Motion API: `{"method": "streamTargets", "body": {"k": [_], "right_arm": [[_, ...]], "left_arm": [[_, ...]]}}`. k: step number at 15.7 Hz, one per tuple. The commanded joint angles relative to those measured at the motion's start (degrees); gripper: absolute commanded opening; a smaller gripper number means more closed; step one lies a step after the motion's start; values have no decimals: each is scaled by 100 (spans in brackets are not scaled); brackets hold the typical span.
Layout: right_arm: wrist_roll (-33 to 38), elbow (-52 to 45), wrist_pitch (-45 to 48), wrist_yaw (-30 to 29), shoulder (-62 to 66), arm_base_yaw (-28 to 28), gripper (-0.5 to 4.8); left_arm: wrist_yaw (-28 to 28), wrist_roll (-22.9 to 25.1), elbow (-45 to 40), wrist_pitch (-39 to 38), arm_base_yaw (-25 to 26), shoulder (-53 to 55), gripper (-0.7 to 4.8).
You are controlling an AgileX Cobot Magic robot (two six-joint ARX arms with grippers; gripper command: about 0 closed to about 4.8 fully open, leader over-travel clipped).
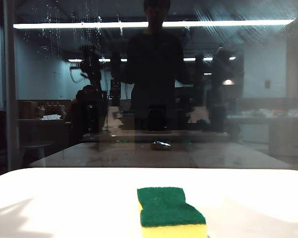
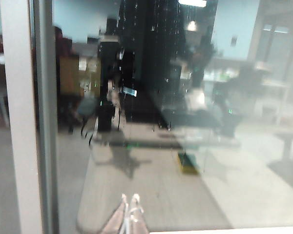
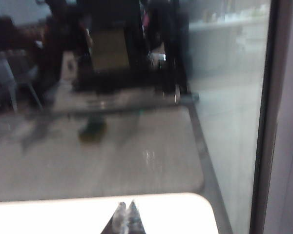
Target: Reach upward to find where there is water on the glass, pick up the sponge from the table, dry the water, and finally place the sponge back on the table.
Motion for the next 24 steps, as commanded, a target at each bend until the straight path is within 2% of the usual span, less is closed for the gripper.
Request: {"method": "streamTargets", "body": {"k": [1,3,7,13,17,20,24], "right_arm": [[22,723,-385,37,267,7,-6],[33,1585,-680,28,822,7,-6],[153,3595,-1316,-15,2312,9,-6],[153,6035,-1373,-160,4210,15,-6],[153,7519,-1403,-380,5574,13,-6],[153,8620,-1620,-505,6540,13,-6],[151,9805,-1996,-503,7484,11,-6]], "left_arm": [[280,7,940,-256,0,715,-5],[568,-9,1904,-299,0,1508,-5],[671,-11,3532,-380,0,2719,-5],[675,-37,5604,-647,0,4269,-5],[673,-136,7276,-1231,2,5547,-5],[667,-136,7886,-1231,2,6236,-5],[369,-133,8006,-1010,11,6736,-5]]}}
